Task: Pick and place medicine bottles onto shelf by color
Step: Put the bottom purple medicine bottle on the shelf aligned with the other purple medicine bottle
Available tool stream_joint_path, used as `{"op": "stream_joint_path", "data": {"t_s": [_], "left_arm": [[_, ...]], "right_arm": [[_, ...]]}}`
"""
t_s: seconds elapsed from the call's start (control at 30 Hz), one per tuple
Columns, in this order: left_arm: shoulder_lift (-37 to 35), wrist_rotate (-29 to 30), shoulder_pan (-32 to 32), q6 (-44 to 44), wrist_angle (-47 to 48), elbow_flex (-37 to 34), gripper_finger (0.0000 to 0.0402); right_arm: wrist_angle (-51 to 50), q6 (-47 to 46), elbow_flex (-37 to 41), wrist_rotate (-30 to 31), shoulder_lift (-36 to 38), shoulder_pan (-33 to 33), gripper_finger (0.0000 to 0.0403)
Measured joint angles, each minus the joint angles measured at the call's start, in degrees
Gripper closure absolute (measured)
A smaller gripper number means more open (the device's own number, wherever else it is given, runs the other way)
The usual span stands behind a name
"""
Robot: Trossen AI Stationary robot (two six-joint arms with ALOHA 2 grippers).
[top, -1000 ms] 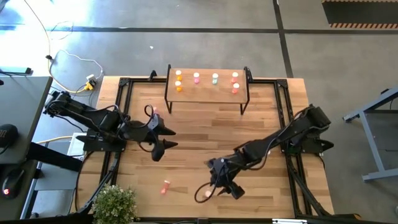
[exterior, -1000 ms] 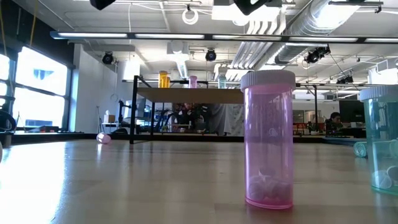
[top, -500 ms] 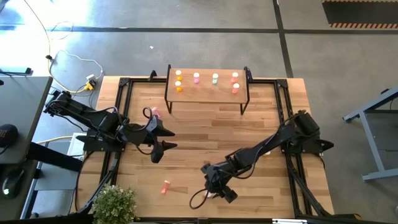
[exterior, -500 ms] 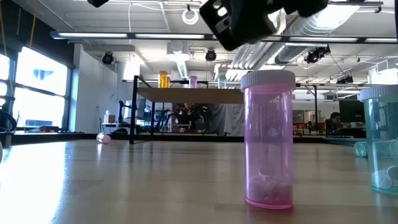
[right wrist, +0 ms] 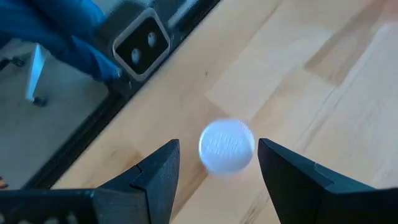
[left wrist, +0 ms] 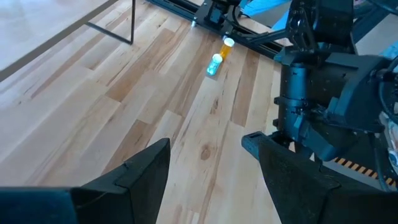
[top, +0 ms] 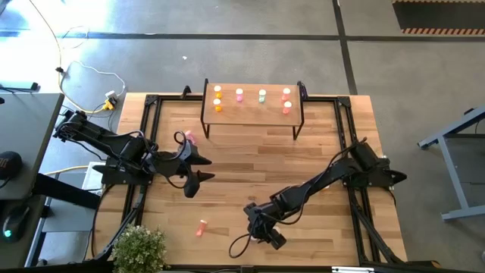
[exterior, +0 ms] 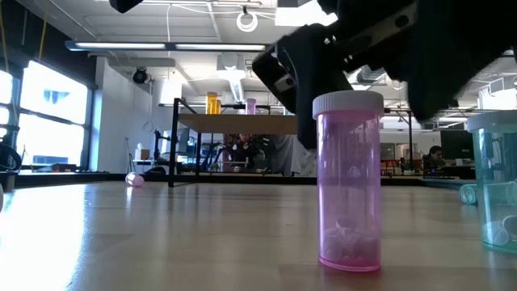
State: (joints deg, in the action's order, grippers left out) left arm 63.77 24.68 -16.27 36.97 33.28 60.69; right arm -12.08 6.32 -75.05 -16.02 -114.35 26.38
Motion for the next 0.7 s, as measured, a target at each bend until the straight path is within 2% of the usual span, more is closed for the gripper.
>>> {"op": "stream_joint_path", "data": {"t_s": [0.27,0.7], "left_arm": [[-0.01,0.17,0.01,0.07,0.16,0.0,0.0165],[-0.01,0.19,0.0,-0.04,0.37,0.0,0.0165]], "right_arm": [[1.32,0.11,0.01,1.08,-0.85,0.25,0.0206],[1.82,-0.48,-0.01,1.08,-0.85,0.29,0.0293]]}}
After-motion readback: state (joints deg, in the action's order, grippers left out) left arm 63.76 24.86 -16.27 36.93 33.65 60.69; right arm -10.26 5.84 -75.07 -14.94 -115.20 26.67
